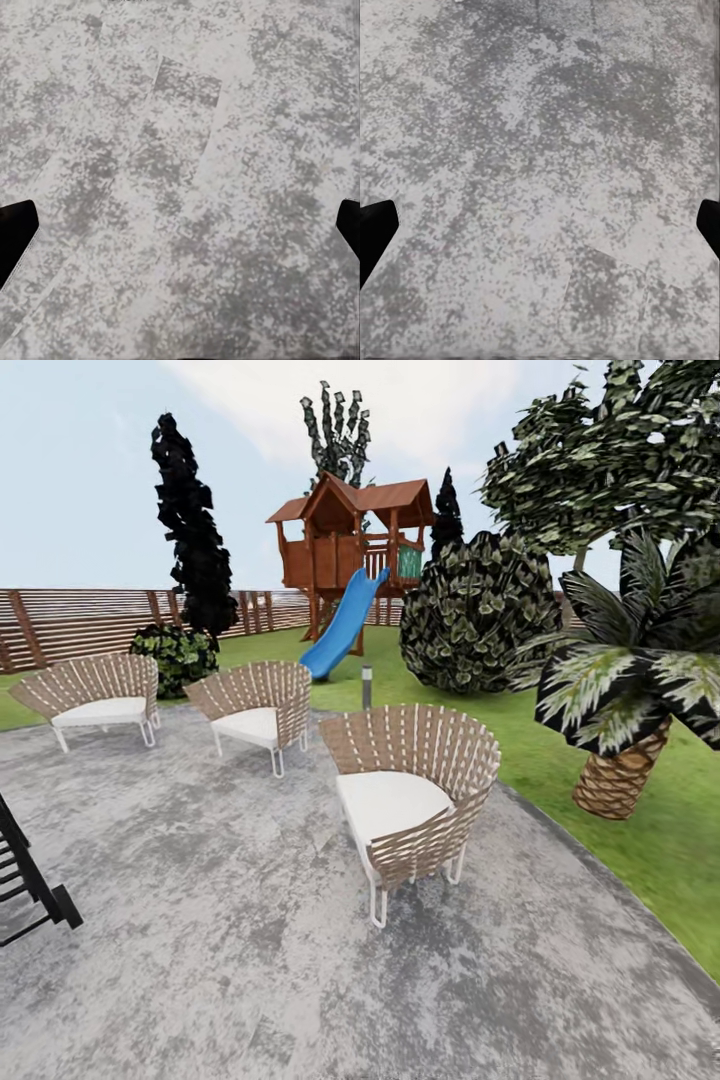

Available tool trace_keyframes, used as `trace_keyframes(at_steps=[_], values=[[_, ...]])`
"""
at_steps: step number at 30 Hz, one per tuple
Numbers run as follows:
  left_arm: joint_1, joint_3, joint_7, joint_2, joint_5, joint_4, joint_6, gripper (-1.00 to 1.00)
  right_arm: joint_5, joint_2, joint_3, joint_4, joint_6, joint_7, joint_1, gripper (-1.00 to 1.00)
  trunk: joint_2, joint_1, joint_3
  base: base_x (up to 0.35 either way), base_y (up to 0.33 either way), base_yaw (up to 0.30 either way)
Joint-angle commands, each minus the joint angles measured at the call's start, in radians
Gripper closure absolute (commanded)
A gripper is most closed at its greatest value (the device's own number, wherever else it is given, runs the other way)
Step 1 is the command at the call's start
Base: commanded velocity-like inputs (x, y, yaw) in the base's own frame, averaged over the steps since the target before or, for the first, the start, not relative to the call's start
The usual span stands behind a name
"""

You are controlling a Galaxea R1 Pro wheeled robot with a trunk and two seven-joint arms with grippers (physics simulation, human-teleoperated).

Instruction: Pick up the pesticide atomizer in the garden and spray insectifuge to fully cover both potted plants in the garden.

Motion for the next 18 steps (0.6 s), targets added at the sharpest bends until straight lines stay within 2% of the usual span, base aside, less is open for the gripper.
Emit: trace_keyframes(at_steps=[1, 11, 18], values=[[0.000, 0.000, -0.001, 0.000, 0.001, 0.001, -0.003, -1.00, 0.000, 0.000, -0.001, 0.001, -0.003, 0.000, -0.001, -1.00, -0.001, 0.000, -0.001, -0.118, 0.290, -0.280], [0.000, 0.000, -0.001, 0.000, 0.001, 0.001, -0.003, -1.00, 0.000, -0.001, -0.002, -0.001, -0.003, 0.000, -0.001, -1.00, -0.001, 0.000, -0.001, -0.131, 0.285, -0.280], [0.000, 0.000, 0.002, -0.001, 0.001, 0.001, -0.003, -1.00, -0.001, -0.001, -0.016, -0.003, -0.003, 0.000, -0.001, -1.00, -0.001, 0.000, -0.001, -0.041, 0.085, -0.280]])
